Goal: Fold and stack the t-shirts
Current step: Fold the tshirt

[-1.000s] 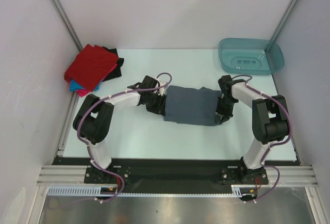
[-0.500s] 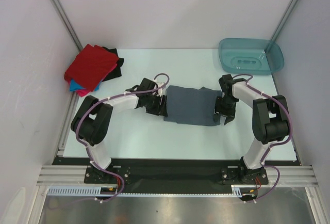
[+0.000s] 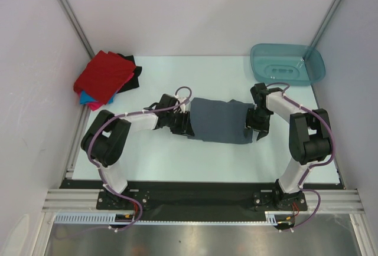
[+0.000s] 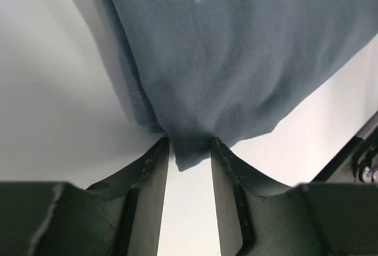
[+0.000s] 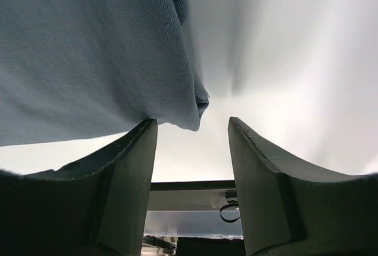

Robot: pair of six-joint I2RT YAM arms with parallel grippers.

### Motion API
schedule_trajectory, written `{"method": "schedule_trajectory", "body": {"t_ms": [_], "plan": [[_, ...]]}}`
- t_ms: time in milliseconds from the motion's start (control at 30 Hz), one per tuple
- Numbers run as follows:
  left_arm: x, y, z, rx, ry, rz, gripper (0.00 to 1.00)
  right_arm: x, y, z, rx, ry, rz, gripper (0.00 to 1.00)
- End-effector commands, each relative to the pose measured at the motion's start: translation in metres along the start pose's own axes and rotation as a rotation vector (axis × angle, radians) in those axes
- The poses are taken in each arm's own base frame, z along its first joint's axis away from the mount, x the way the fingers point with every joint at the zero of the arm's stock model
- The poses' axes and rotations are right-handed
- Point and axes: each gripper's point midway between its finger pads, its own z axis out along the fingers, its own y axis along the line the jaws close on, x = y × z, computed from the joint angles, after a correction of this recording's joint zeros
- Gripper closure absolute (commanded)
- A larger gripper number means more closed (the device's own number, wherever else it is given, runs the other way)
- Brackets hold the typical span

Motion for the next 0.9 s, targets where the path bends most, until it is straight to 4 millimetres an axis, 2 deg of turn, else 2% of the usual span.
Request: {"method": "schedule_trajectory", "body": {"t_ms": [0,67,200,300,333,500,533,600,633,667,733,767,833,867], "plan": [[-0.005,-0.018,-0.005,0.075,-0.04,-0.013,0.6,-0.01,0.002,-0.01,-0.011,-0.027,-0.009,0.43],[0.001,-0.015,-0.005,0.067,-0.034,-0.021,0.57,-0.01,0.002,-0.009,-0.008,-0.024,-0.012,0.43],[0.008,-0.009,-0.004,0.047,-0.02,-0.024,0.57,-0.01,0.003,-0.009,-0.011,-0.024,-0.01,0.43],[0.013,-0.006,-0.002,0.044,-0.006,-0.026,0.65,-0.011,0.003,-0.01,-0.011,-0.024,-0.009,0.43],[0.014,-0.005,-0.002,0.043,-0.005,-0.026,0.73,-0.011,0.003,-0.01,-0.012,-0.026,-0.007,0.43],[0.017,0.0,-0.003,0.019,0.013,-0.009,0.9,-0.01,0.002,-0.01,-0.009,-0.027,-0.007,0.43],[0.015,0.0,-0.003,0.013,0.012,0.007,0.96,-0.009,0.002,-0.009,-0.009,-0.026,-0.007,0.43],[0.012,0.001,-0.004,-0.001,0.018,0.022,1.0,-0.009,0.001,-0.006,-0.004,-0.02,-0.007,0.46],[0.011,0.003,-0.004,-0.01,0.017,0.042,1.0,-0.009,0.002,-0.005,-0.005,-0.019,-0.01,0.49],[0.012,0.005,-0.005,-0.019,0.029,0.046,1.0,-0.01,0.002,-0.004,-0.007,-0.02,-0.009,0.6],[0.005,0.004,-0.006,-0.027,0.028,0.081,1.0,-0.011,0.001,-0.001,0.001,-0.017,-0.013,0.74],[0.006,0.005,-0.007,-0.035,0.038,0.086,1.0,-0.01,-0.001,0.0,0.008,-0.017,-0.013,0.89],[-0.002,0.004,-0.008,-0.038,0.032,0.116,1.0,-0.013,-0.003,0.0,0.017,-0.023,-0.011,1.0],[-0.001,0.006,-0.008,-0.046,0.041,0.12,1.0,-0.013,-0.003,0.001,0.02,-0.023,-0.013,1.0]]}}
